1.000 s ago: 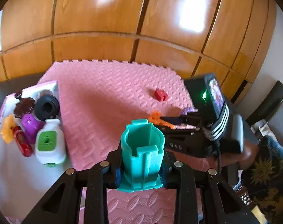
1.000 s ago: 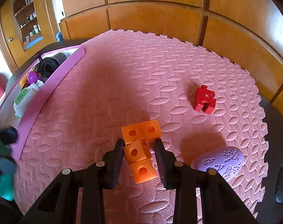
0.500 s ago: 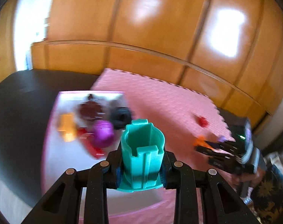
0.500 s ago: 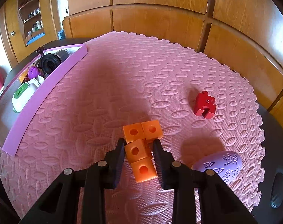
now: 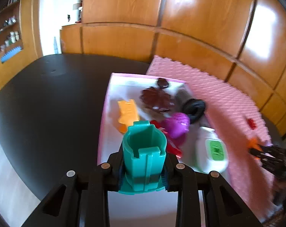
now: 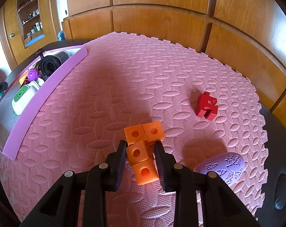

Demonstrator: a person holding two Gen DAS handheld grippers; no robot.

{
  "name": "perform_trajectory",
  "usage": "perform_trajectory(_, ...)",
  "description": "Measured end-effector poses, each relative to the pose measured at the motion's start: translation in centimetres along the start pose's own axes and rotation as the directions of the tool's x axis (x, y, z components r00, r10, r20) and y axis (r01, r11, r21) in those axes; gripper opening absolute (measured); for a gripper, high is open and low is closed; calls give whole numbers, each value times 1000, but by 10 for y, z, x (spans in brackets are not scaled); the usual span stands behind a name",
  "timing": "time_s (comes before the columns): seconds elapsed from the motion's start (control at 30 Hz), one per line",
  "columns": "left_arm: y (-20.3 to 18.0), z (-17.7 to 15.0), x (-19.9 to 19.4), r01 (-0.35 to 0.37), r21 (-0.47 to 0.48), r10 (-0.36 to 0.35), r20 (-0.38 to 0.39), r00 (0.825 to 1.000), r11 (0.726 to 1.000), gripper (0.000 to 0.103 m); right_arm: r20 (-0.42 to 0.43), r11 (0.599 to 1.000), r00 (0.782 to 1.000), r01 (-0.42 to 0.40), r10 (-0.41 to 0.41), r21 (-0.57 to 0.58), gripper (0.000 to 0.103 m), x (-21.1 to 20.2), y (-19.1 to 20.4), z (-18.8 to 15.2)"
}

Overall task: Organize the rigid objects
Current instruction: 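Carry the teal piece into the tray and open left while right holds the orange cubes, then carry the orange cube stack into the tray and open the right gripper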

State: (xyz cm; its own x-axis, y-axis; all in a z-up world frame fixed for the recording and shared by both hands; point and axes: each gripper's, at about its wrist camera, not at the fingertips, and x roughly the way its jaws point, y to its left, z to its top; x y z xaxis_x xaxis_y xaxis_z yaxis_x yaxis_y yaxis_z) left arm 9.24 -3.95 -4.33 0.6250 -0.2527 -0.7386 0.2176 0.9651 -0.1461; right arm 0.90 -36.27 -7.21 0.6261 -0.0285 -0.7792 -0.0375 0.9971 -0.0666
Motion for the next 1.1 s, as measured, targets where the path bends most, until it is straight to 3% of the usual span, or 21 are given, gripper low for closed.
perform_trajectory(0.1, 6, 4, 11, -5, -17, 5, 1, 1000, 1000, 44, 1, 1000, 1000, -1, 1, 3, 29, 0, 0, 0)
perform_trajectory(0.3, 8, -2, 11, -29, -18, 29, 15, 999, 999, 45, 3, 1000, 1000, 0, 0, 6, 29, 0, 0, 0)
perform_trajectory(0.4, 9, -6, 6, -39, -33, 40, 23, 999, 999, 55, 4, 1000, 1000, 3, -3, 5, 29, 0, 0, 0)
perform_trajectory(0.8, -5, -8, -47, -96, -11, 96, 141, 985, 995, 57, 6, 999, 999, 39, -39, 34, 29, -1, 3, 0)
perform_trajectory(1.1, -6, -14, -62, -83, -16, 85, 152, 985, 996, 58, 4, 987, 995, 100, -101, 123, 27, -1, 8, -2)
